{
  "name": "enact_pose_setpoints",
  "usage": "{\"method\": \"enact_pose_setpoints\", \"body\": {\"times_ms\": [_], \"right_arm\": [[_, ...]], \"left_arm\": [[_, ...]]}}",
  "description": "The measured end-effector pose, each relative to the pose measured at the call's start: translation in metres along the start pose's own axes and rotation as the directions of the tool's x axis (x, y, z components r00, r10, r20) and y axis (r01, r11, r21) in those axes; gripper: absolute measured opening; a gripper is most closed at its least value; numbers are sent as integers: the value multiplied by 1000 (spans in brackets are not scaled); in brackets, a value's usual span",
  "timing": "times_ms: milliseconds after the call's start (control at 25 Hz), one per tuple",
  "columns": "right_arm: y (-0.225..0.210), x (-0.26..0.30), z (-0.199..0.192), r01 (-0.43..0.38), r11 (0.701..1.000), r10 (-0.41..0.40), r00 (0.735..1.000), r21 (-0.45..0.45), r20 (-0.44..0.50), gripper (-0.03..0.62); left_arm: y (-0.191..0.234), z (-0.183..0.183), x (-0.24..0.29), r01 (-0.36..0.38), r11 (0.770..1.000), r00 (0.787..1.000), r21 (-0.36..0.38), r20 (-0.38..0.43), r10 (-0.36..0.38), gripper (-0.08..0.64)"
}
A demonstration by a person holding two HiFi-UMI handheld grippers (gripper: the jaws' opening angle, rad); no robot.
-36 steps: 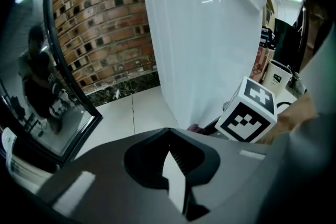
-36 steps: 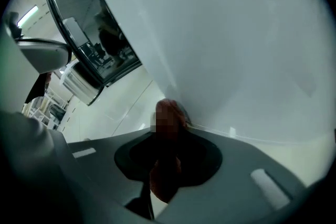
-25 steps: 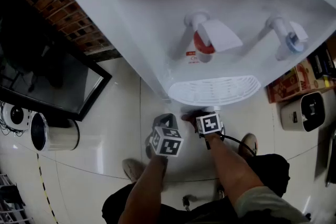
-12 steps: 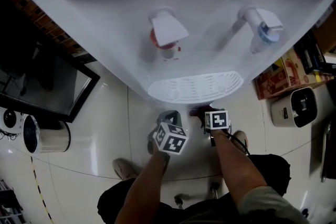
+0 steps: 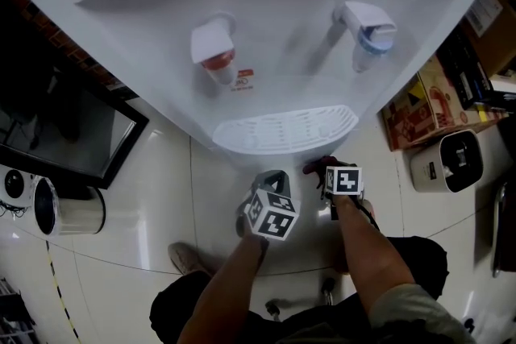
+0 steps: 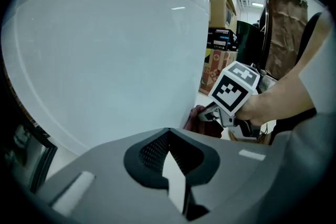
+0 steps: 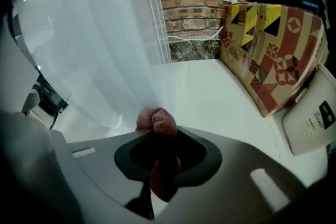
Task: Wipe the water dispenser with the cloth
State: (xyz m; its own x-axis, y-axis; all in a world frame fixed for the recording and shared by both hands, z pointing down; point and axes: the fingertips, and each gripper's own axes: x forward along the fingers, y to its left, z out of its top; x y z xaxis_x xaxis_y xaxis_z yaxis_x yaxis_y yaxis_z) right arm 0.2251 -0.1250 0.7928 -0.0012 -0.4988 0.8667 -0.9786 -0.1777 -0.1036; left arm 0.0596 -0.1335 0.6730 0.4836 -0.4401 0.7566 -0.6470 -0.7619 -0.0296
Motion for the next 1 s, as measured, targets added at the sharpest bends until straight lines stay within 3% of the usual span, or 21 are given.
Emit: {"method": "enact_pose_setpoints", "body": {"times_ms": [240,440,600,760,920,1000], "right_arm": [[3,2,0,-13,998,12,1000,-61,-26,84],[36,-1,-4,-103,969,86,993,-223,-83,84],[86,-27,9,-224,896,213,974,-383,-72,84],[125,-81,20,-335,785,366,929,-521,-45,84],[119,-142,20,-359,685,462,887,-634,-4,84],[95,-170,34,-334,676,488,871,-657,60,84]], "left_arm": [[-9,-7,-7,-14,997,1000,-80,12,15,0],[8,-12,-24,-88,979,994,-183,44,97,0],[20,-10,-47,-161,948,980,-273,66,185,0],[29,7,-76,-246,907,949,-342,105,297,0],[25,32,-112,-306,856,910,-416,135,391,0],[14,50,-133,-324,847,894,-421,156,420,0]]}}
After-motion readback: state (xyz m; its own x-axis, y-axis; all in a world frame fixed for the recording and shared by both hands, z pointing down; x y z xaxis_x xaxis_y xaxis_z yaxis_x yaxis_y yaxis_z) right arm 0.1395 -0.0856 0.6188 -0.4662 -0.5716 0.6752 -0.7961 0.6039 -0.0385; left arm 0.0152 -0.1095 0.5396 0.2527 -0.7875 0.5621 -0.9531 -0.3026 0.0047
